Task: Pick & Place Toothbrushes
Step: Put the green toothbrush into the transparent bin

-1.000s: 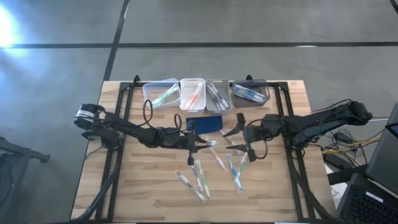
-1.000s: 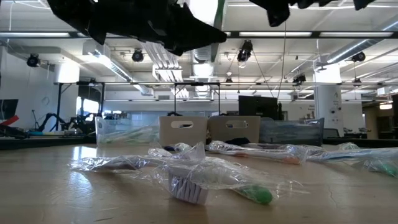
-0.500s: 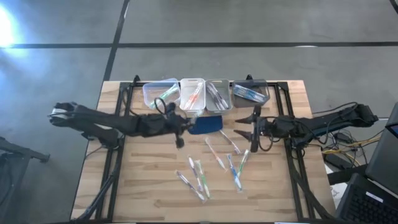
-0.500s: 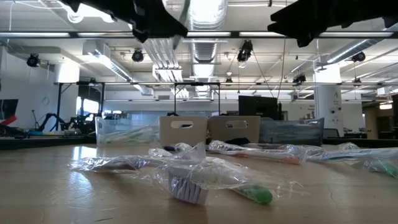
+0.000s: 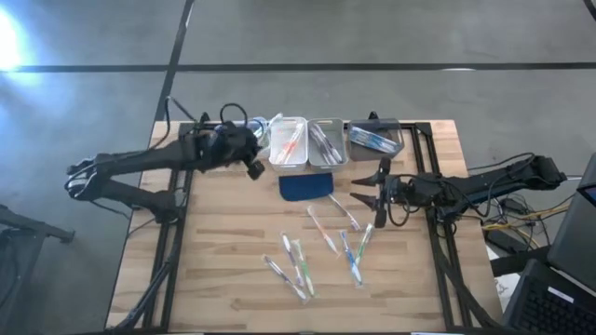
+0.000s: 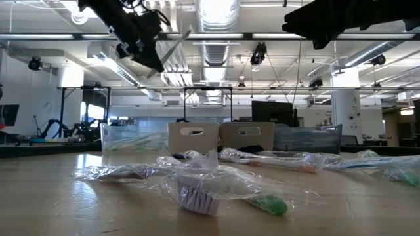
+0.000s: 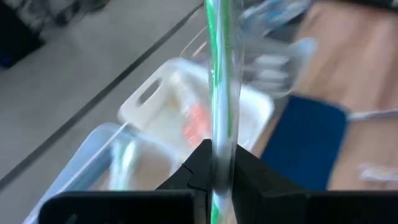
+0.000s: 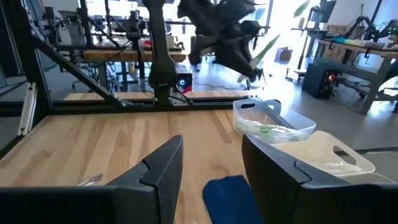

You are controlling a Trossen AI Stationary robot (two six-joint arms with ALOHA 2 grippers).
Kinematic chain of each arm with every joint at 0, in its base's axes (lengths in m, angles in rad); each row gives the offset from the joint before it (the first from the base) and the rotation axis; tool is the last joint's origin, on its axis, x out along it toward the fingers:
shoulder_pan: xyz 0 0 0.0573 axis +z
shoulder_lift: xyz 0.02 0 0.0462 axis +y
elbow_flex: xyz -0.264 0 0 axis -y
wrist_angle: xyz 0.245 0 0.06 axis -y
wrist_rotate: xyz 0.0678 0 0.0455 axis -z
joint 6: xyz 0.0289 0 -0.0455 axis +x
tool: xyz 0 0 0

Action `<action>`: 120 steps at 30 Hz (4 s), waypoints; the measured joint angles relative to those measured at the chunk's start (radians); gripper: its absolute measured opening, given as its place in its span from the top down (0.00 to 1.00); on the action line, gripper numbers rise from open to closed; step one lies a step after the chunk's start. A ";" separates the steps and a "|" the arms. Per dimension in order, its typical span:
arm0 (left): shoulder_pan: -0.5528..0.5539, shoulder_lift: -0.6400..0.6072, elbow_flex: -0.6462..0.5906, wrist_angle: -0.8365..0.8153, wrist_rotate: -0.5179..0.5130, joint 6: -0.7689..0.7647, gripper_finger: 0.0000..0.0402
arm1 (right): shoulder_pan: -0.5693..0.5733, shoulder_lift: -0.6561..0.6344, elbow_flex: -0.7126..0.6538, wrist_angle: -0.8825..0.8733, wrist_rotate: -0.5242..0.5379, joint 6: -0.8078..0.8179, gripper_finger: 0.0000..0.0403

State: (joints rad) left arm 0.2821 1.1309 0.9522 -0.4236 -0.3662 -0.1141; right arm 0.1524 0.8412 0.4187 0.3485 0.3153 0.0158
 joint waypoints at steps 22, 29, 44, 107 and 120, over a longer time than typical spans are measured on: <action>0.278 0.195 0.115 -0.373 0.014 0.039 0.91 | 0.000 0.001 -0.003 0.000 0.000 -0.001 0.73; 0.337 0.238 0.115 -0.406 0.036 0.047 0.91 | 0.000 0.001 -0.004 0.000 0.000 -0.016 0.78; 0.405 0.339 0.114 -0.407 0.093 0.112 0.91 | 0.000 0.001 -0.008 -0.001 0.000 -0.020 0.88; 0.455 0.550 0.113 -0.362 0.086 0.191 0.74 | 0.000 0.001 -0.010 0.000 0.000 -0.045 0.82; 0.455 0.549 0.115 -0.410 0.084 0.196 0.55 | 0.000 0.001 -0.010 0.000 0.000 -0.045 0.74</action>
State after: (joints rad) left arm 0.7368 1.6798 1.0675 -0.8340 -0.2825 0.0817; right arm 0.1520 0.8425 0.4084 0.3481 0.3149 -0.0292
